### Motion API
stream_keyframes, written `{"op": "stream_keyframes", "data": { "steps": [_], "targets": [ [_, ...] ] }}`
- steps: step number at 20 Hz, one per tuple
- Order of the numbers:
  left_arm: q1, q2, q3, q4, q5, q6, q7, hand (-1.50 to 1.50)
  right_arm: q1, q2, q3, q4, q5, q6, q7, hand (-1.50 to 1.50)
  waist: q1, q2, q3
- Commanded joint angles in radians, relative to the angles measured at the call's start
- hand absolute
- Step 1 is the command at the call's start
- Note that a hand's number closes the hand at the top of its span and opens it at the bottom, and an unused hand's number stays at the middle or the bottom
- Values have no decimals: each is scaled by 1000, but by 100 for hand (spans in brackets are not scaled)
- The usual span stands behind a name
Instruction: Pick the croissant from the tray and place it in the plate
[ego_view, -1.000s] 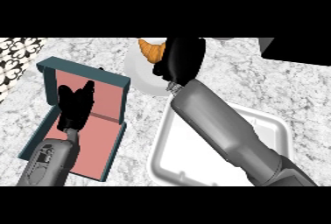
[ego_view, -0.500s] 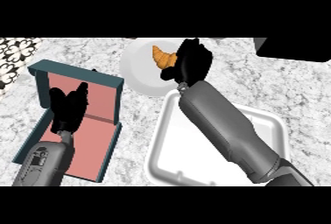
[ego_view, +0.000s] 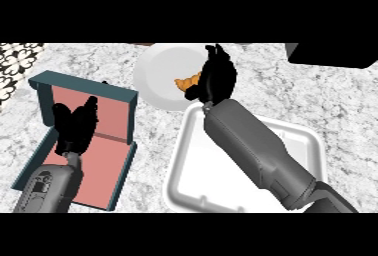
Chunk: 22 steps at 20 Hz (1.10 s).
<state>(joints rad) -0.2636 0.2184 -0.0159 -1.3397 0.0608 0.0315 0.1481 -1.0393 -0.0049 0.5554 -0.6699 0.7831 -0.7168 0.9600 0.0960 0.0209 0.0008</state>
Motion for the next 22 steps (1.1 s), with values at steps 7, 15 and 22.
{"op": "stream_keyframes", "data": {
  "steps": [7,15,22],
  "targets": [
    [8,17,17,5,6,-17,2,0,-107,5,29,-127,-111,-313,-99,-150,-10,-4,-1],
    [30,35,31,-9,11,-30,12,0,51,5,57,-342,-423,-425,-167,-150,-27,-7,0],
    [46,30,59,-44,15,-19,16,0,54,5,62,-302,-593,-416,-433,-150,-62,-14,0]
  ]
}}
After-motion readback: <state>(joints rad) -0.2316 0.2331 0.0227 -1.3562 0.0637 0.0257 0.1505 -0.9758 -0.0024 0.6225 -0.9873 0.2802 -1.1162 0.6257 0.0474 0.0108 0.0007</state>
